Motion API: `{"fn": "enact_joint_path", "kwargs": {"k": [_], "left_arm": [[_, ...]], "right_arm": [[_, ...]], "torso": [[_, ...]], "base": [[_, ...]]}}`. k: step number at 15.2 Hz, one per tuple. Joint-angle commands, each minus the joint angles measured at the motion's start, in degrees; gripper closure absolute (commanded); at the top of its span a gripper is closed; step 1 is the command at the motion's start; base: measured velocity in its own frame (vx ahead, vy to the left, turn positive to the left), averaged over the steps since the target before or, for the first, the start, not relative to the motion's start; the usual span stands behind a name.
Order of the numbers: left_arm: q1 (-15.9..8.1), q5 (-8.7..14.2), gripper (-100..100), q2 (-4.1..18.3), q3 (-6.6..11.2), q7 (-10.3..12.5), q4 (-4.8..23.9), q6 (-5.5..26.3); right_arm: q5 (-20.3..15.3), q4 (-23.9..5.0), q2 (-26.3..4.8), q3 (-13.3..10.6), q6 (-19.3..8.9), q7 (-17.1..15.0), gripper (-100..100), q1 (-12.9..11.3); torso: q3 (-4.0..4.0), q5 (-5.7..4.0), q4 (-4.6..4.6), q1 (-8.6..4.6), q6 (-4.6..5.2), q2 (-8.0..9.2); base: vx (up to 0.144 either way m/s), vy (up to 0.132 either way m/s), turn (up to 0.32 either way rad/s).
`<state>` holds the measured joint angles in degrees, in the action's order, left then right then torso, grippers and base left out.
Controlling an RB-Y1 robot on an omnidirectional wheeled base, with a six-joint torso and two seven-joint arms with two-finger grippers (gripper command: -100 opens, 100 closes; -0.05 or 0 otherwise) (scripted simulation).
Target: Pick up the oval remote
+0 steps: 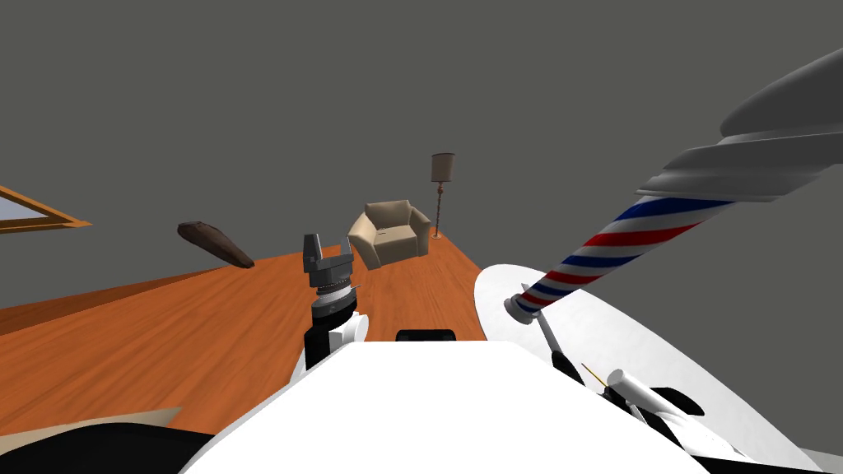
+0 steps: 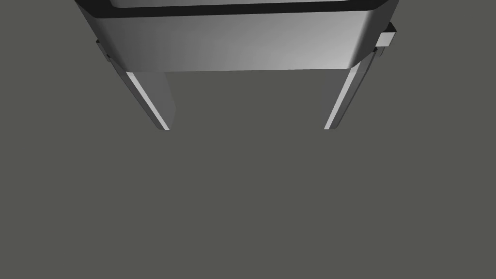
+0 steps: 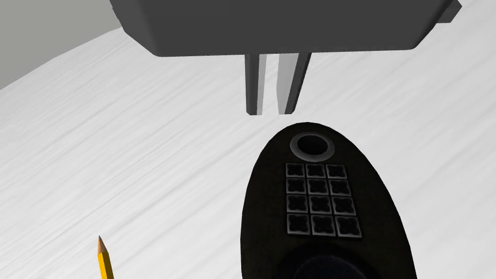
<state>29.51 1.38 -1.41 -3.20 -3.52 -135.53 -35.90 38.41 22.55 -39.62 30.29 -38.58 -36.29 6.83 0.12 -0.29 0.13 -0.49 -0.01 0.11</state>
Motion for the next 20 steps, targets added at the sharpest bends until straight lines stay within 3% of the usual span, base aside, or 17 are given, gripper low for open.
{"fn": "enact_joint_path", "kwargs": {"k": [1,2,4,6,9,10,12,15,16,17,18,19,20], "left_arm": [[0.0,0.0,0,0.0,0.0,0.0,0.0,0.0],[0.0,0.0,0,0.0,0.0,0.0,0.0,0.0],[0.0,0.0,0,0.0,0.0,0.0,0.0,0.0],[0.0,0.0,0,0.0,0.0,0.0,0.0,0.0],[0.0,0.0,0,0.0,0.0,0.0,0.0,0.0],[0.0,0.0,0,0.0,0.0,0.0,0.0,0.0],[0.0,0.0,0,0.0,0.0,0.0,0.0,0.0],[0.0,0.0,0,0.0,0.0,0.0,0.0,0.0],[0.0,0.0,0,0.0,0.0,0.0,0.0,0.0],[0.0,0.0,0,0.0,0.0,0.0,0.0,0.0],[0.0,0.0,0,0.0,0.0,0.0,0.0,0.0],[0.0,0.0,0,0.0,0.0,0.0,0.0,0.0],[0.0,0.0,0,0.0,0.0,0.0,0.0,0.0]], "right_arm": [[-1.6,-0.6,-0.4,-1.3,1.8,1.3,-100,-0.2],[-3.0,-0.5,-0.7,-2.5,2.9,2.1,-100,0.0],[-3.0,-0.5,-0.7,-2.5,2.9,2.1,-100,0.0],[-6.0,-0.1,-1.4,-5.2,5.4,3.9,-100,0.6],[-8.1,0.1,-1.9,-6.7,6.8,5.0,-100,0.9],[-9.9,0.4,-2.4,-8.3,8.3,6.2,-100,1.2],[-10.2,-0.4,-2.4,-8.3,8.3,6.2,-100,1.2],[-14.6,0.9,-3.5,-11.9,11.6,8.7,-100,1.9],[-14.6,0.9,-3.5,-11.9,11.6,8.7,-100,1.9],[-16.9,1.1,-4.0,-13.8,13.3,10.1,-100,2.3],[-17.0,1.1,-4.0,-13.8,13.3,10.1,-100,2.3],[-19.1,1.4,-4.6,-15.7,14.9,11.5,-100,2.7],[-19.4,1.4,-4.6,-15.7,15.1,11.5,-100,2.7]], "torso": [[0.0,0.0,0.0,0.0,0.0,0.0],[-0.01,0.0,0.0,0.01,-0.01,-0.01],[-0.01,0.0,0.0,0.03,-0.01,-0.01],[0.0,0.0,0.0,0.02,0.0,0.0],[-0.01,0.0,0.0,0.02,-0.01,-0.01],[0.0,0.0,0.0,0.01,0.0,-0.01],[-0.01,0.0,0.0,0.0,-0.01,-0.02],[0.01,-0.01,0.0,-0.02,0.0,0.01],[0.0,-0.01,0.0,-0.02,-0.02,0.0],[0.0,-0.01,0.0,-0.02,0.0,0.0],[0.0,0.0,0.0,-0.02,-0.01,0.0],[0.0,-0.01,0.0,-0.02,0.0,0.0],[-0.01,-0.01,0.0,-0.03,-0.02,-0.01]], "base": [[0.005,0.009,0.025],[0.006,0.012,0.026],[0.005,0.009,0.012],[0.005,0.009,0.027],[0.006,0.007,0.029],[0.007,0.004,0.025],[0.006,0.0,0.019],[0.004,-0.002,0.022],[0.004,-0.002,0.034],[0.005,-0.001,0.039],[0.005,-0.002,0.029],[0.005,-0.002,0.02],[0.004,-0.001,0.028]]}}
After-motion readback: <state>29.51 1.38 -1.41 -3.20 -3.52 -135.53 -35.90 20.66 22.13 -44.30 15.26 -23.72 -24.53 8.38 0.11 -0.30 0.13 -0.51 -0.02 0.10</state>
